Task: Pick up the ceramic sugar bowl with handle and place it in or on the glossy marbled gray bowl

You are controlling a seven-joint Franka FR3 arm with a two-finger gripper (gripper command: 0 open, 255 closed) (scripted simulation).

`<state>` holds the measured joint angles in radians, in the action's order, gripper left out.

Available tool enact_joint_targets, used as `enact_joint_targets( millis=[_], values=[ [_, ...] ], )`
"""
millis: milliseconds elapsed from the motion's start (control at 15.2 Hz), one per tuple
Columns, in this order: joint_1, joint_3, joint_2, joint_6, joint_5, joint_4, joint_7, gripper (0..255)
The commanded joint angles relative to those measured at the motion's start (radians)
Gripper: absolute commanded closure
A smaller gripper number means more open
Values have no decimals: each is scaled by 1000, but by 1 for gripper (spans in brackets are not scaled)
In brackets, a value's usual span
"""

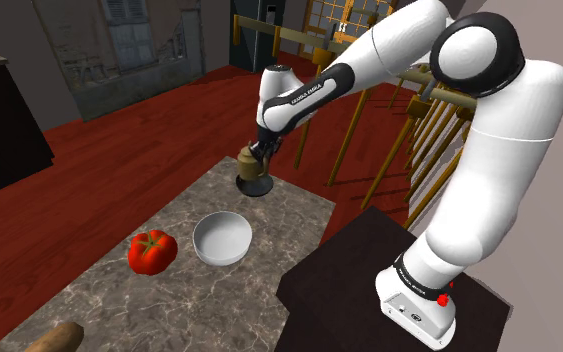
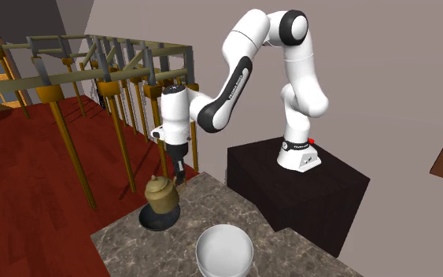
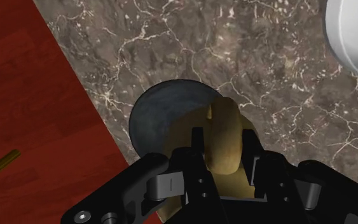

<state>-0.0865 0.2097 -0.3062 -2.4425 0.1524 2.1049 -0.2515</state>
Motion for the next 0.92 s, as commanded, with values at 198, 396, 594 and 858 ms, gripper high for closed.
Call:
enact_joint_targets(
  millis=[198, 396, 594, 858],
  values=[
    [-36, -22, -74, 28, 1, -105, 66, 255],
    [-33, -27, -102, -4, 11, -101, 58, 255],
    [-29, -33, -131, -35, 21, -99, 51, 255],
    [-22, -42, -171, -75, 34, -99, 40, 255]
  ],
)
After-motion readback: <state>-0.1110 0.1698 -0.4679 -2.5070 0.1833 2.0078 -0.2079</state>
